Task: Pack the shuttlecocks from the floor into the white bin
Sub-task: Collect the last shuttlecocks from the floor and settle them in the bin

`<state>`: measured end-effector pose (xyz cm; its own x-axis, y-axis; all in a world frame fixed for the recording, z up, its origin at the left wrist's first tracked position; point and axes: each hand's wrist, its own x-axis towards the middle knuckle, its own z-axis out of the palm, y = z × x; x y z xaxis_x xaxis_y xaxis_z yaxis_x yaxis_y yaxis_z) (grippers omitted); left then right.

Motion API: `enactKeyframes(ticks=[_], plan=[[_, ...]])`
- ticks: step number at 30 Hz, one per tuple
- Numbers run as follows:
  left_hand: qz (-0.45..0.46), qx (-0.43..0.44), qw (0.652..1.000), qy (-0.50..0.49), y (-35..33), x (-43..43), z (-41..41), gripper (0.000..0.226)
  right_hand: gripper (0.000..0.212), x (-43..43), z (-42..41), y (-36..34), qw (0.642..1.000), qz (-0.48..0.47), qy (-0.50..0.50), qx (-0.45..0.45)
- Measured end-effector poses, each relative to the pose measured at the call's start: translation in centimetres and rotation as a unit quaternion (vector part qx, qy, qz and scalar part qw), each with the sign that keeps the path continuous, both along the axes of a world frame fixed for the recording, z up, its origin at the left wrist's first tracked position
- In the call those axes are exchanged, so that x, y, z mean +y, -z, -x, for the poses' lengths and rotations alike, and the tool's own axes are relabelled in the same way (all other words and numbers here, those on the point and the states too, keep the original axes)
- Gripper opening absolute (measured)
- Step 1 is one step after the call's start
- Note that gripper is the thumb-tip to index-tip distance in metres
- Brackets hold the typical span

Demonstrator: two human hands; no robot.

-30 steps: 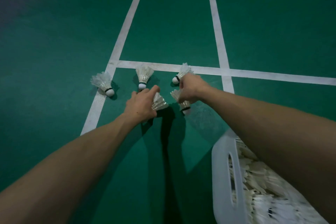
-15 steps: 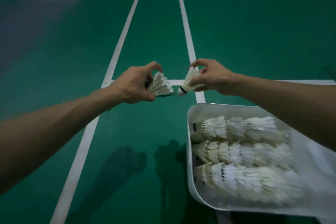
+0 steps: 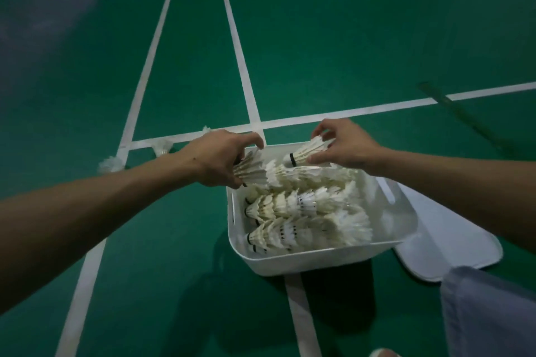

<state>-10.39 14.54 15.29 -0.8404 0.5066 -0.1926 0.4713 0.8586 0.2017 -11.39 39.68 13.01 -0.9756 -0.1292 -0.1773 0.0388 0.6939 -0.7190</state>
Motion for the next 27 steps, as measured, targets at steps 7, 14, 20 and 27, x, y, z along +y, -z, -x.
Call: enactKeyframes(ticks=[7,14,20,27], plan=[[0.005,0.013,1.0,-0.024,1.3,-1.2,-0.4,0.073,0.05,-5.7,-2.5,4.3,0.989,-0.083,-0.124,-0.009],[-0.005,0.013,1.0,-0.026,2.9,-3.7,-0.5,0.074,0.054,-9.4,-2.2,7.3,0.987,-0.119,-0.109,0.014],[-0.028,0.005,0.999,-0.016,3.5,-4.6,-0.5,0.072,0.052,-10.4,-2.3,8.8,0.99,-0.095,-0.101,0.031],[-0.041,-0.011,0.999,-0.003,4.2,-6.2,-1.1,0.071,0.056,-9.8,-2.3,10.2,0.983,-0.08,-0.162,0.011]])
